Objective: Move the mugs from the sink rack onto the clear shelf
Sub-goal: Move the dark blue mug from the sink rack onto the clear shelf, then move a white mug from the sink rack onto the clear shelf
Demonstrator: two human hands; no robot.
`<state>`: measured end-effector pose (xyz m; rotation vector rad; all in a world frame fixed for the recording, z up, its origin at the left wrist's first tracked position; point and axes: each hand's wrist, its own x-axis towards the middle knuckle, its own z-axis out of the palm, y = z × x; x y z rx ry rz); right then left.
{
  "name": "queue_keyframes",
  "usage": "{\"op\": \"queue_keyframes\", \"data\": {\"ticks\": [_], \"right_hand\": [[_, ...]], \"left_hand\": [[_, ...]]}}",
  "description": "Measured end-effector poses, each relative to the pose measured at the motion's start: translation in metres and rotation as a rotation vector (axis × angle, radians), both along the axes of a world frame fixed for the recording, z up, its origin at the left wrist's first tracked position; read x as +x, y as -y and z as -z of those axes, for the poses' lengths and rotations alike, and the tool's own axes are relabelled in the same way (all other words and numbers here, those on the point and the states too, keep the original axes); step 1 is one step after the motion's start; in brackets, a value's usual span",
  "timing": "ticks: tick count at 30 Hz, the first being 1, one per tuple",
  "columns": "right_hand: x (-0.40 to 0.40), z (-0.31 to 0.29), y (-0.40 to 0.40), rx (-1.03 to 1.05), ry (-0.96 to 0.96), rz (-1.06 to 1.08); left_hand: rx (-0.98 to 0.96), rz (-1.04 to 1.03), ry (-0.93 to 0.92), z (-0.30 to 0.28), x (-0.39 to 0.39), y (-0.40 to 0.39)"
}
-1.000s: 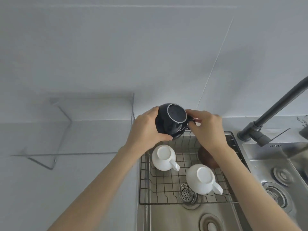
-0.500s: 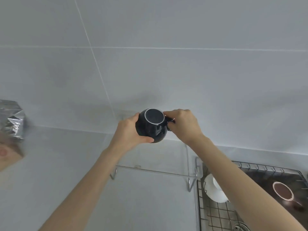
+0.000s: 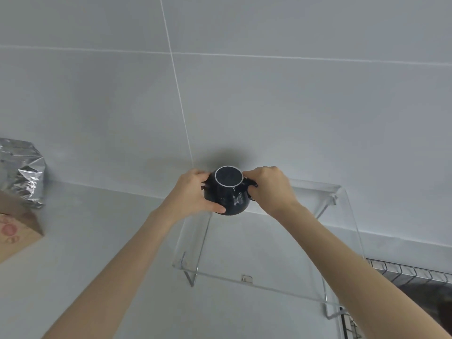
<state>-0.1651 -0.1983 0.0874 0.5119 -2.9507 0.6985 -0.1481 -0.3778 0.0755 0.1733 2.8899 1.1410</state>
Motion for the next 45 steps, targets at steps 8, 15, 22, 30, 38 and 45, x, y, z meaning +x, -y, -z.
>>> {"op": "queue_keyframes", "data": {"ticks": [8,15,22,30,38,45], "right_hand": [[0.0,-0.005,0.006,0.054,0.005,-0.007],[0.002,0.0,0.007,0.061,-0.052,0.011],[0.021,-0.008,-0.027,-0.375,0.157,0.02],[0.092,-0.029,-0.168,-0.498,0.111,0.327],[0.177,0.036,-0.28,-0.432,0.199,0.626],[0.192,0.123,-0.296,-0.315,0.476,0.731]], "left_hand": [[-0.003,0.031,-0.015,-0.001,0.003,0.0],[0.0,0.025,-0.017,-0.002,0.009,-0.004],[-0.14,-0.011,-0.065,-0.005,0.021,-0.025],[0.08,0.074,-0.41,-0.03,0.088,-0.148],[0.178,0.484,-0.087,0.029,0.158,-0.278],[0.048,0.453,0.233,0.106,0.152,-0.322]]}}
